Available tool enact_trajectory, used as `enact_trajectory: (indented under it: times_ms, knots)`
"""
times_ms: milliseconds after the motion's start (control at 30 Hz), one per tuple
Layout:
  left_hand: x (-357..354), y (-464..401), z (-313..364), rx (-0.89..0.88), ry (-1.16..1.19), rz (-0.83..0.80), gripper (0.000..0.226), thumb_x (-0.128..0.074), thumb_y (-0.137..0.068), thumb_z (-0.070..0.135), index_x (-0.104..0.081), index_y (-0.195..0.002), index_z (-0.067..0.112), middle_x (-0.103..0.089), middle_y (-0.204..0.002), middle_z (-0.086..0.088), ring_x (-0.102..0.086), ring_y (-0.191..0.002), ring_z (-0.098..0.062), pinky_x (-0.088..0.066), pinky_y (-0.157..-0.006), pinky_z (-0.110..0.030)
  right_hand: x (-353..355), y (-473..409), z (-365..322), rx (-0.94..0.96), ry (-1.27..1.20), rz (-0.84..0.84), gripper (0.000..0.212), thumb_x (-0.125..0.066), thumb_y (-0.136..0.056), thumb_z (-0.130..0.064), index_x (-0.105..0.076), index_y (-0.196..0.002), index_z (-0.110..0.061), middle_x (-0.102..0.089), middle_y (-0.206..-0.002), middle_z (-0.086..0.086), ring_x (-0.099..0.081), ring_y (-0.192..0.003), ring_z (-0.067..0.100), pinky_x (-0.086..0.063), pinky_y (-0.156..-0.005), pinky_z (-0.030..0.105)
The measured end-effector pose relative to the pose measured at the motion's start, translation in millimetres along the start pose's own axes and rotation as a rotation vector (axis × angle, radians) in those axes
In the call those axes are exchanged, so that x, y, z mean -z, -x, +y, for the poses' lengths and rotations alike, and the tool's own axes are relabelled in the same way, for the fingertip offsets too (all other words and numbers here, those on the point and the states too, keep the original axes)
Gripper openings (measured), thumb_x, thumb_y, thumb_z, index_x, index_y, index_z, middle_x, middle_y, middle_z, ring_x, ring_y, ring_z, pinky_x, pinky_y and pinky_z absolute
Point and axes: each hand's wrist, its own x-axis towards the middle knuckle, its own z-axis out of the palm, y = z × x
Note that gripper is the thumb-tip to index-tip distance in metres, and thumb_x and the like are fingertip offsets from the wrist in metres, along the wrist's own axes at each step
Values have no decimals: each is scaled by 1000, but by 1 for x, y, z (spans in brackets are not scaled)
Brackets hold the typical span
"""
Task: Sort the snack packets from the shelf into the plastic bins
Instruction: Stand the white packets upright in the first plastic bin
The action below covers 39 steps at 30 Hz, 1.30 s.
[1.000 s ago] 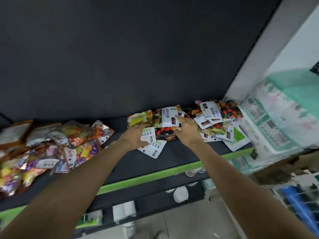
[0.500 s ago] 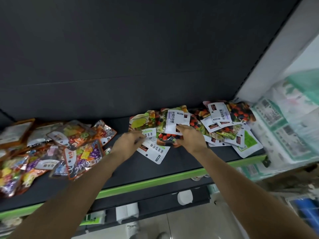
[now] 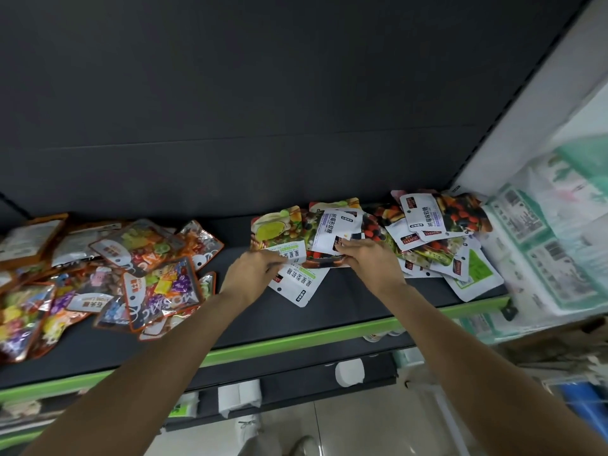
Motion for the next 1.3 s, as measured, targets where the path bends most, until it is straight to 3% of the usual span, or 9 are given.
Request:
enact_trajectory:
  times_ms: [100,200,300,433,600,833,1100,1300]
  knots:
    - [8,5,1,-22,16,57,24,-58,-93,19,-70,-112,25,-68,-115,4,-64,-100,-19,-54,-83,-40,4,1,-1,62,-8,196,26,-87,-60,-10,-78,-84,-19,-75,-85,-2,-72,-79,17,-57,-76,37]
    - [26,6,10,-47,28,164,22,-59,-92,18,-72,-109,23,-70,-109,1,-66,-94,-20,-56,-74,-39,18,-4,-3,101,-35,278,10,-81,-66,-19,-77,-76,-18,-74,-73,-2,-69,-66,20,-57,-70,36]
    - [48,3,23,-47,-3,295,21,-59,-92,18,-72,-108,21,-72,-104,-1,-67,-93,-22,-54,-74,-34,40,-12,-8,60,-123,338,5,-74,-74,-21,-75,-75,-16,-70,-72,0,-65,-66,24,-53,-65,36]
    - [73,1,40,-4,-76,362,21,-54,-94,20,-70,-107,20,-71,-100,-8,-65,-91,-33,-52,-76,-38,66,-18,-20,-18,-175,379,5,-76,-75,-14,-72,-73,-16,-64,-73,6,-61,-62,27,-47,-55,33]
    - [98,2,46,92,-12,409,20,-53,-94,24,-67,-109,27,-70,-102,-1,-63,-94,-26,-51,-77,-35,93,-22,-31,-64,-182,337,2,-65,-85,-17,-67,-85,-15,-63,-85,6,-62,-69,26,-44,-59,32]
    - [125,11,53,105,99,435,17,-59,-91,23,-70,-103,27,-71,-102,3,-64,-94,-18,-52,-77,-33,117,-16,-53,-105,-111,275,14,-53,-95,-25,-62,-103,-16,-67,-79,15,-63,-77,34,-41,-60,31]
    - [134,42,39,124,50,541,20,-56,-93,24,-69,-107,27,-72,-97,-1,-66,-77,-21,-56,-65,-37,125,-13,-85,-128,-165,283,14,-52,-96,-21,-60,-102,-13,-52,-65,3,-62,-68,28,-40,-56,29]
    - [167,77,15,194,4,579,21,-55,-94,21,-70,-109,25,-72,-94,-1,-61,-70,-19,-51,-62,-31,129,-24,-144,-26,-192,332,15,-53,-95,-22,-61,-104,-12,-66,-82,10,-64,-77,27,-39,-61,26]
